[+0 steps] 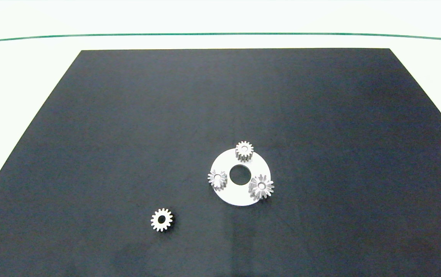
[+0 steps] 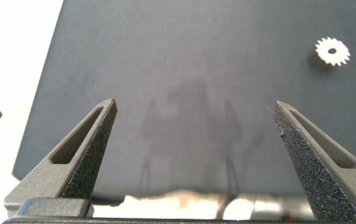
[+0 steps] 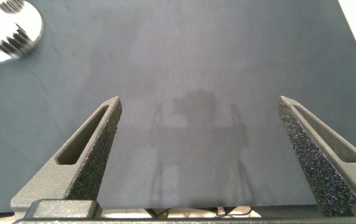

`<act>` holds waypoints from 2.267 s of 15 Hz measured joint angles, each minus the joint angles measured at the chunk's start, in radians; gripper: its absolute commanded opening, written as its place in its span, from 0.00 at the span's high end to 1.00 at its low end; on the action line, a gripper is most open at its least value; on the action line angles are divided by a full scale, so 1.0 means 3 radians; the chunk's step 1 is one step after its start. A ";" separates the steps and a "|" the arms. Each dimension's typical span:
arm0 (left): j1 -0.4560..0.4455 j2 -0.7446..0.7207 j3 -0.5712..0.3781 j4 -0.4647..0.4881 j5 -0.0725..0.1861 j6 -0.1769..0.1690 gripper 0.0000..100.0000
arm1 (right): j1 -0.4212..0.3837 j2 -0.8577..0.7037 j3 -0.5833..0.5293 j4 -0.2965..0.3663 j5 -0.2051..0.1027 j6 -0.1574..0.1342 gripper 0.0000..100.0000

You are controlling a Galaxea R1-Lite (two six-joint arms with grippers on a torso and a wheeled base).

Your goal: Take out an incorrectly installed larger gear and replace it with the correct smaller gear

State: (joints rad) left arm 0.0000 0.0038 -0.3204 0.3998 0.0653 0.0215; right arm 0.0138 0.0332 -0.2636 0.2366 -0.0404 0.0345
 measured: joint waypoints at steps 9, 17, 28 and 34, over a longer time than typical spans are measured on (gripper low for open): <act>-0.0075 0.0757 -0.1182 0.0731 -0.0057 0.0060 0.00 | 0.0359 0.0981 -0.1301 0.0830 -0.0001 -0.0107 0.00; -0.0266 0.1365 -0.1360 0.0752 -0.0066 0.0117 0.00 | 0.0683 0.2011 -0.1812 0.0866 0.0004 -0.0152 0.00; -0.0420 0.1727 -0.1367 0.0731 -0.0070 0.0121 0.00 | 0.1235 0.3255 -0.2102 0.0834 -0.0018 -0.0386 0.00; -0.0476 0.1750 -0.1399 0.0704 -0.0067 0.0127 0.00 | 0.1593 0.4007 -0.2567 0.0826 -0.0087 -0.0629 0.00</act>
State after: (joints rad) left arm -0.1428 0.5287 -0.7402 0.6109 0.0451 0.0596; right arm 0.4917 1.2353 -1.0338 0.4845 -0.0664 -0.1543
